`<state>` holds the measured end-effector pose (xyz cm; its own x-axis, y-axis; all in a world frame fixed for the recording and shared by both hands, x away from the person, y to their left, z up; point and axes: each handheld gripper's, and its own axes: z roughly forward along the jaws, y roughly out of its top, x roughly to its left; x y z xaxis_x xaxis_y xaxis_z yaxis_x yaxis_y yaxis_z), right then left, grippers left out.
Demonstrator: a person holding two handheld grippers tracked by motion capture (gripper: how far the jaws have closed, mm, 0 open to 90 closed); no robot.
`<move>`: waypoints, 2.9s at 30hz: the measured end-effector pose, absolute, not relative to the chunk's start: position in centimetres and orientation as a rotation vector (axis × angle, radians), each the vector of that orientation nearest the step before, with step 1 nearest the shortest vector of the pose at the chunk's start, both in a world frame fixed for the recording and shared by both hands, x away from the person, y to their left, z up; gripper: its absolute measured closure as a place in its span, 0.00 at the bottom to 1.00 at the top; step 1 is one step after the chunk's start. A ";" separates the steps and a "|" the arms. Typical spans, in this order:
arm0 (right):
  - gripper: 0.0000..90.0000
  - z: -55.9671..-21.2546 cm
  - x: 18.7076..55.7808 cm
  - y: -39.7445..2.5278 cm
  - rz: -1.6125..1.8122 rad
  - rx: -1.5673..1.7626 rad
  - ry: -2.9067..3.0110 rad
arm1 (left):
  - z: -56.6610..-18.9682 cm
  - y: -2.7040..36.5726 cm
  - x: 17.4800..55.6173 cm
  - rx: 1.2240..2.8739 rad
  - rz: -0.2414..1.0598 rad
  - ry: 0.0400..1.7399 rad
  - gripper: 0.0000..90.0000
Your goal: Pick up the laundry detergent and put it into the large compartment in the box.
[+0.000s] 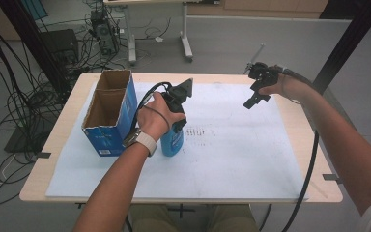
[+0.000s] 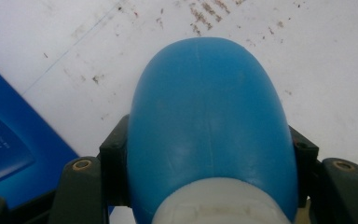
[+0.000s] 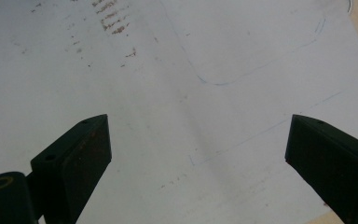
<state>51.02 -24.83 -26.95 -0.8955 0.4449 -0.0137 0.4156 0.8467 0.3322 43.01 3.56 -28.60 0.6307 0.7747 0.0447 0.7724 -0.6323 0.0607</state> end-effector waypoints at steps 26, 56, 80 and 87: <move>0.08 -26.9 51.0 -24.6 0.496 0.677 2.934 | -28.6 3.5 43.0 2.805 0.102 1.336 0.42; 0.08 -27.1 50.9 -24.8 0.496 0.687 2.932 | -28.6 3.6 43.0 2.810 0.105 1.326 0.42; 0.08 -27.5 51.0 -24.8 0.497 0.690 2.939 | -28.6 3.6 43.0 2.809 0.105 1.322 0.42; 0.08 -27.6 51.0 -24.8 0.495 0.688 2.940 | -28.6 3.9 43.1 2.796 0.091 1.325 0.42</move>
